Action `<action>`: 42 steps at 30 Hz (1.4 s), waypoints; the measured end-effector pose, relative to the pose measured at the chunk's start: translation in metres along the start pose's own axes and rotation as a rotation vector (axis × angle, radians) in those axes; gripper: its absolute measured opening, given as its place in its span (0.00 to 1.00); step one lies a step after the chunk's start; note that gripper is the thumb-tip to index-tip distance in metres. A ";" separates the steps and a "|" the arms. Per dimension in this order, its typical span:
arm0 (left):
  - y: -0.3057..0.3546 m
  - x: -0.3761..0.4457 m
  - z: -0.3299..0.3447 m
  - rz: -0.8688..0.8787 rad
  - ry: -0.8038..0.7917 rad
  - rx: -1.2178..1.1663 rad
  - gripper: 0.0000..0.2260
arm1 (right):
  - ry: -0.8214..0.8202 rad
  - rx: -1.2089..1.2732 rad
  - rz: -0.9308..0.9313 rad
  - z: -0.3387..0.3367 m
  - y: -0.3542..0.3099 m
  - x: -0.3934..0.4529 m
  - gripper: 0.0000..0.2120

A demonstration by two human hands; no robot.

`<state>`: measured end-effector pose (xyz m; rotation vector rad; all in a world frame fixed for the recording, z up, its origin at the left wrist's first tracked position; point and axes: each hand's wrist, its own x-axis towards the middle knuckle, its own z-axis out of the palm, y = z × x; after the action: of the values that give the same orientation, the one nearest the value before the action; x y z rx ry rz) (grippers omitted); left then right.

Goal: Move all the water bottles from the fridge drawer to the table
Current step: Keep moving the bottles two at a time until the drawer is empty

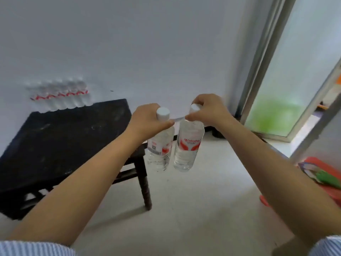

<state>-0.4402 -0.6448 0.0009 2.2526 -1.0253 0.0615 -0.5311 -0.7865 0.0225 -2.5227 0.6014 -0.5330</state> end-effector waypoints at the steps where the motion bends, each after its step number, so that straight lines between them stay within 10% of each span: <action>1: -0.021 -0.001 -0.013 -0.051 -0.004 0.045 0.13 | -0.034 0.038 -0.032 0.017 -0.017 0.011 0.20; 17: -0.278 0.111 -0.185 -0.432 0.017 0.385 0.14 | -0.447 0.026 -0.431 0.202 -0.219 0.251 0.13; 42: -0.580 0.489 -0.211 -0.160 -0.298 0.256 0.16 | -0.318 -0.179 0.042 0.429 -0.296 0.617 0.20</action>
<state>0.3432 -0.5656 -0.0039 2.6276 -1.0314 -0.2301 0.2727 -0.7075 -0.0071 -2.6776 0.6005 -0.0593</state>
